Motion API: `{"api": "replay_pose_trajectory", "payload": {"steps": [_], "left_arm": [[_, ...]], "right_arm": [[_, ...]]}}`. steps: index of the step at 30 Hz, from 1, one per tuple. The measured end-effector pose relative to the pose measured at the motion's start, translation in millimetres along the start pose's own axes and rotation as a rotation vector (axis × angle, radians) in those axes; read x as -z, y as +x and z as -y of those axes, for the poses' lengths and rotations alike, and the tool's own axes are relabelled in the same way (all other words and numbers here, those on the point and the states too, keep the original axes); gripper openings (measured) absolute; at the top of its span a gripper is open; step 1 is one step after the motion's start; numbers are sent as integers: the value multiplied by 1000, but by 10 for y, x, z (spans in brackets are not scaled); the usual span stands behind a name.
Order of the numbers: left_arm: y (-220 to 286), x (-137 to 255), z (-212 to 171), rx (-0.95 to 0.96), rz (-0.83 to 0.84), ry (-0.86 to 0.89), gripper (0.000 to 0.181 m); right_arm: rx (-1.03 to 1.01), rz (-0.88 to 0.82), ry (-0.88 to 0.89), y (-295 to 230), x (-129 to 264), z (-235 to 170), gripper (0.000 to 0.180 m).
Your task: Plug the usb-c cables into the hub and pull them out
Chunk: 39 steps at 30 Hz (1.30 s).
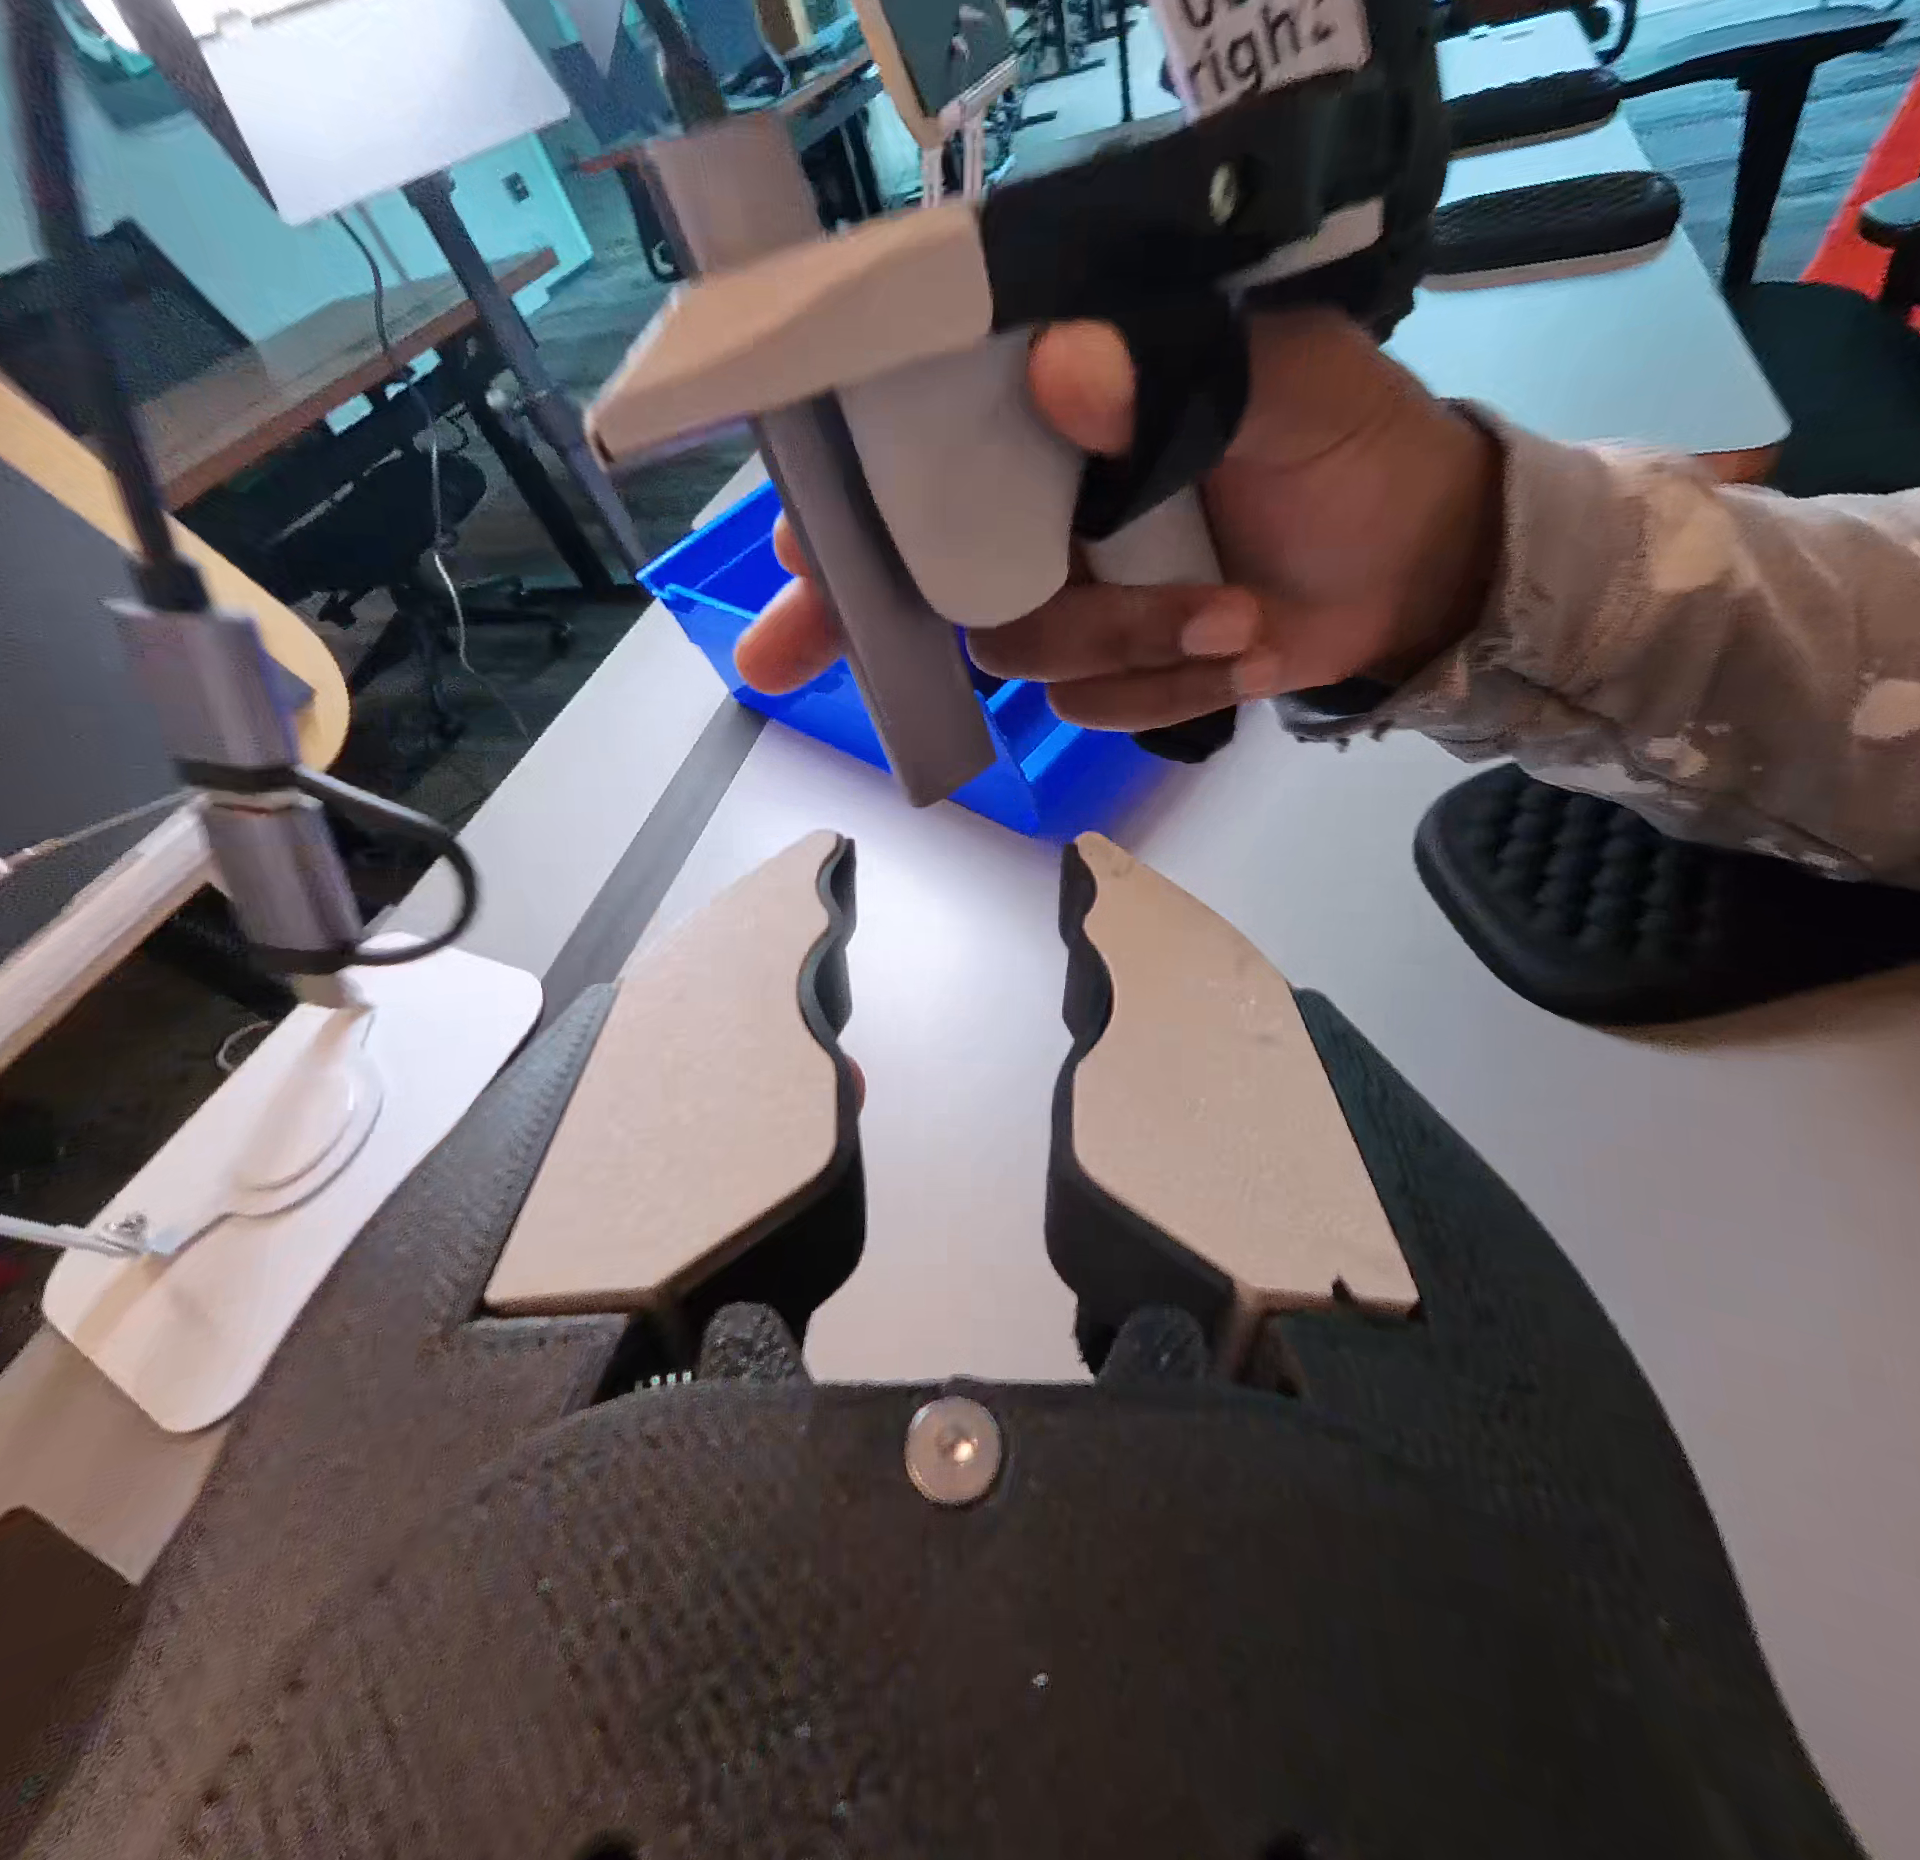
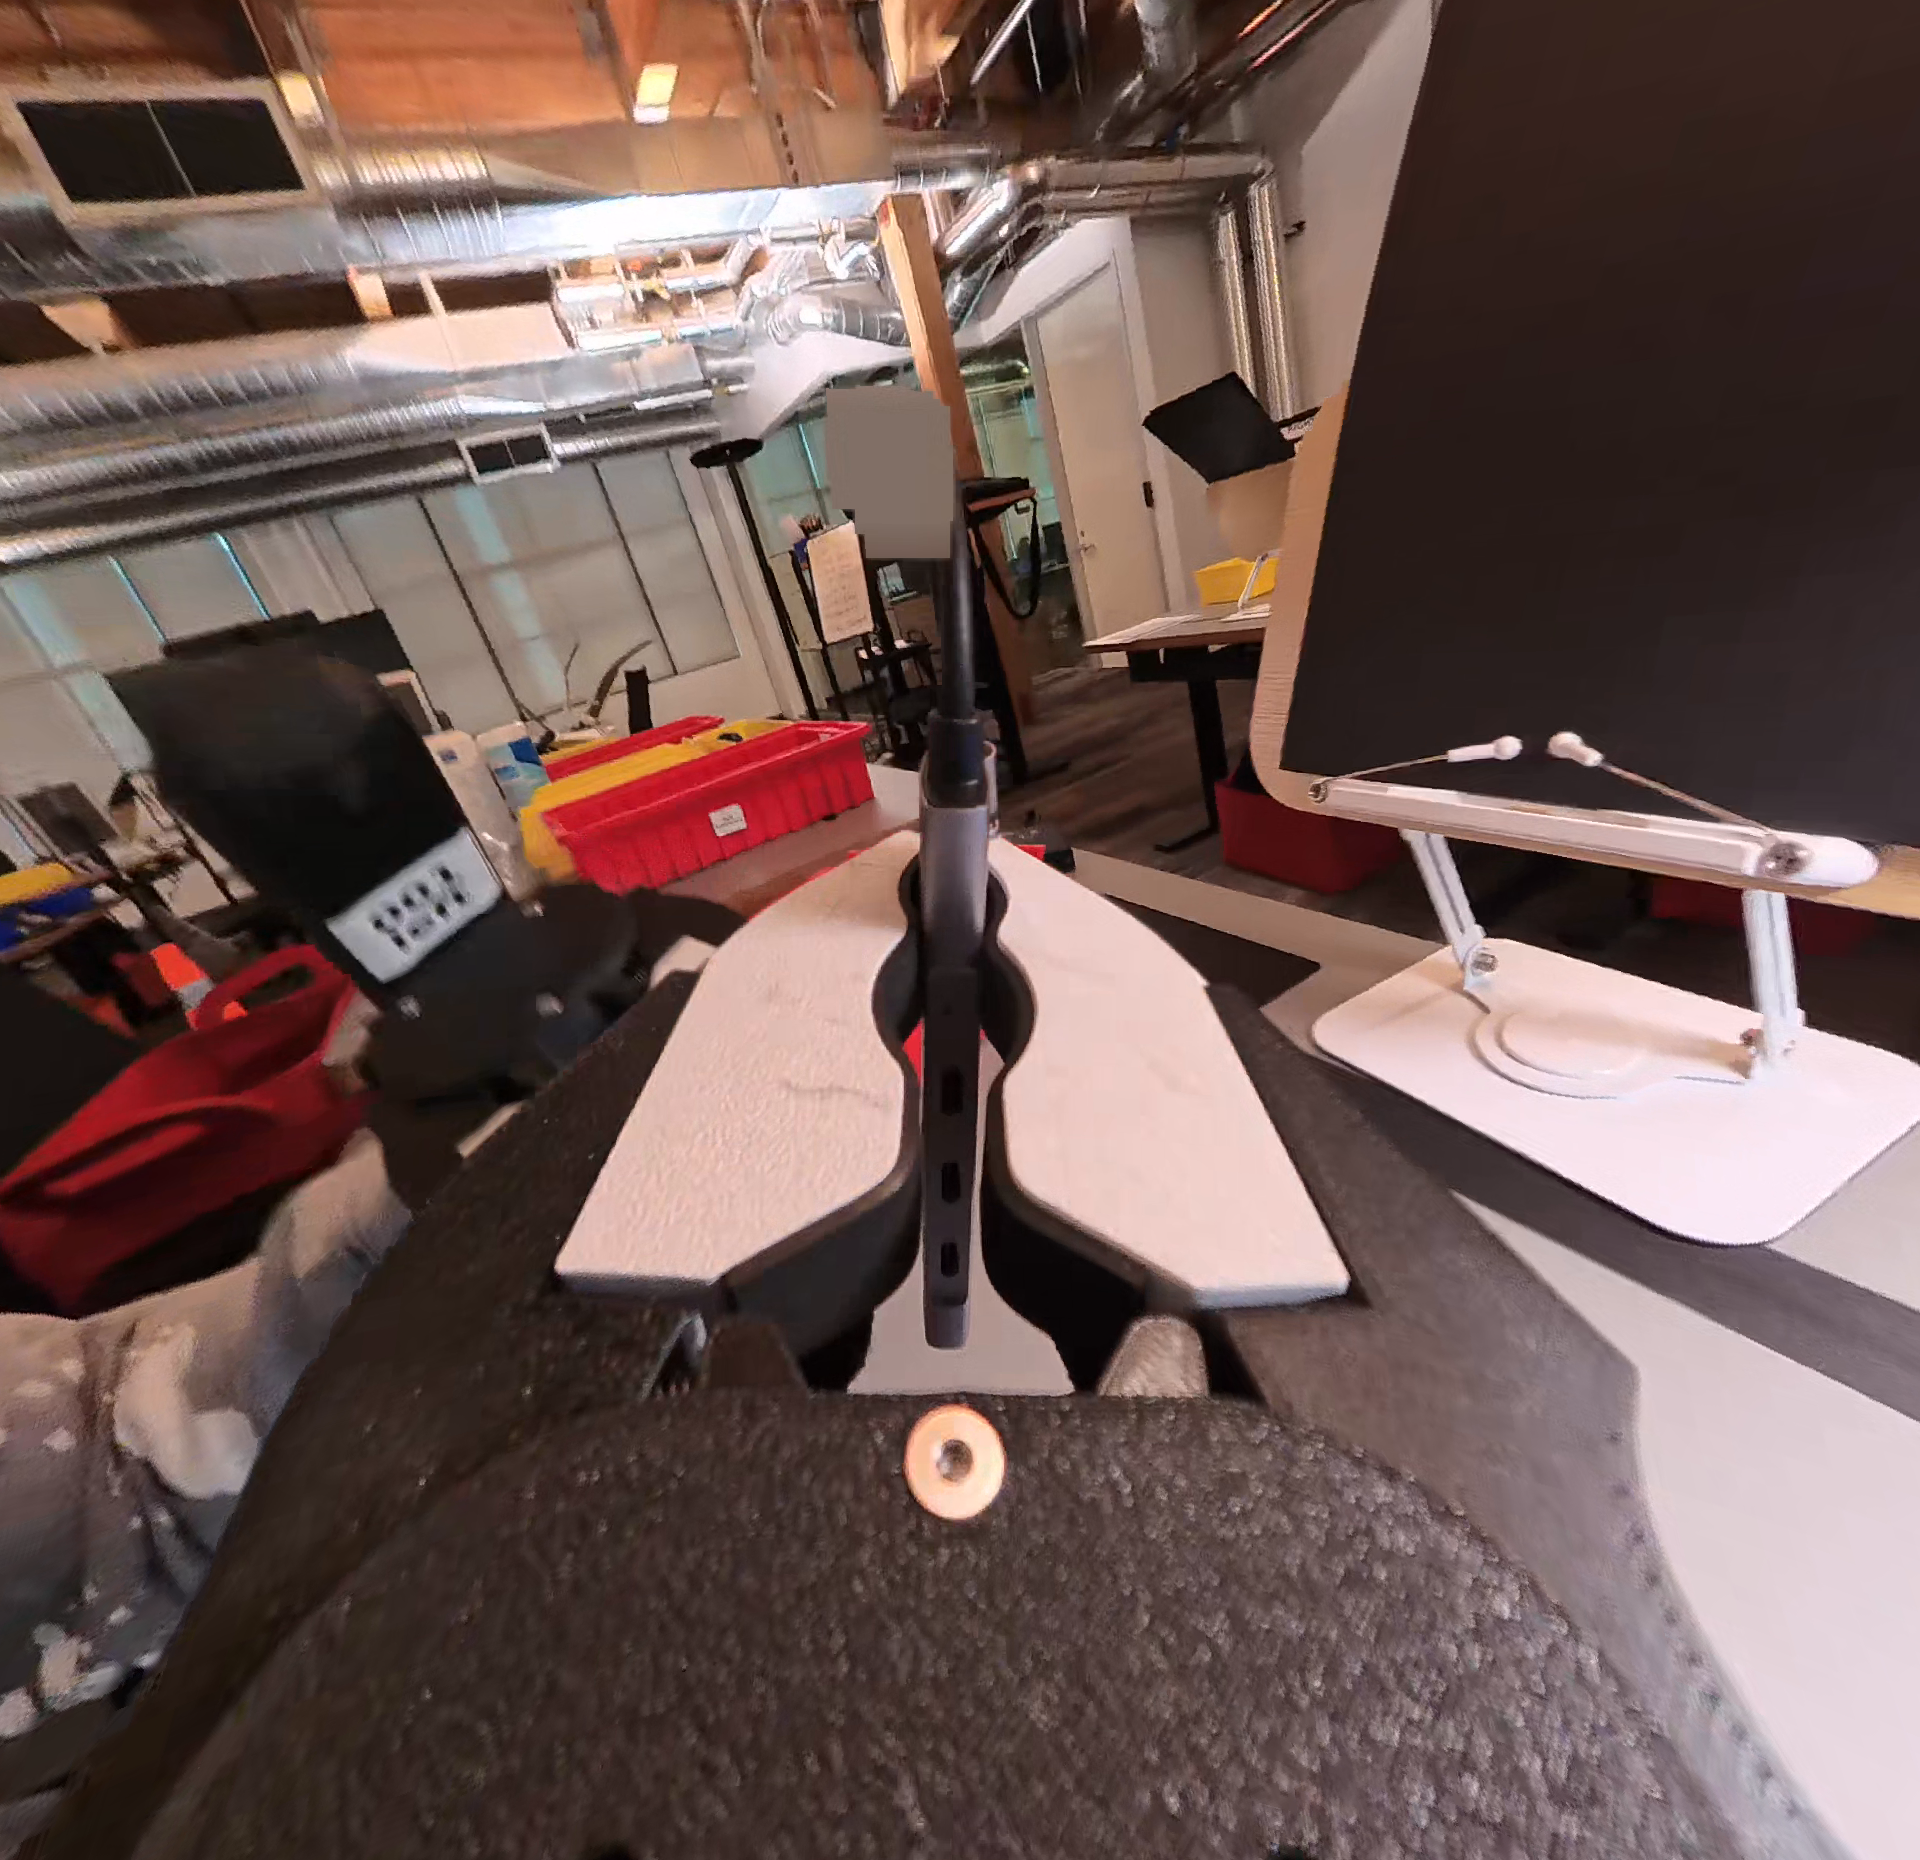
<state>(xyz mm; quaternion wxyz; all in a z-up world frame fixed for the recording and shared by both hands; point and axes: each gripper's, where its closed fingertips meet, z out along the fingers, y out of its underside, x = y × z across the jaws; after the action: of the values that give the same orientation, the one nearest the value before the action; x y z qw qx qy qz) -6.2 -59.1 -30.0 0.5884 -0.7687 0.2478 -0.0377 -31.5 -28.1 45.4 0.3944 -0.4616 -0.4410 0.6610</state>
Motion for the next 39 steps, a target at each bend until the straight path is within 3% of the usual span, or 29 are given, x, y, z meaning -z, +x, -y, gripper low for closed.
{"api": "replay_pose_trajectory", "payload": {"steps": [1,5,9,11,15,20,24,31,35,39], "left_arm": [[-29,-70,-26,1,33,3,40],[-16,-218,48,35,78,105,44],[-70,-123,114,8,103,158,27],[-16,-23,173,60,3,175,25],[192,271,361,293,-362,280,20],[274,574,506,516,-700,408,10],[214,623,551,587,-744,467,10],[209,841,632,639,-872,518,9],[341,853,593,648,-983,476,10],[553,826,557,632,-1101,420,10]], "right_arm": [[-36,7,12,0,-2,3,7],[-119,26,55,-44,-51,-29,6],[-73,71,56,-164,-80,-35,7],[11,119,44,-240,-46,4,8],[127,405,-12,-603,170,45,26],[281,485,-86,-746,312,-45,34],[325,470,-74,-702,308,-82,0],[504,350,-102,-561,307,-108,0],[516,461,-87,-849,354,-113,1],[558,596,-168,-1133,456,-248,39]]}}
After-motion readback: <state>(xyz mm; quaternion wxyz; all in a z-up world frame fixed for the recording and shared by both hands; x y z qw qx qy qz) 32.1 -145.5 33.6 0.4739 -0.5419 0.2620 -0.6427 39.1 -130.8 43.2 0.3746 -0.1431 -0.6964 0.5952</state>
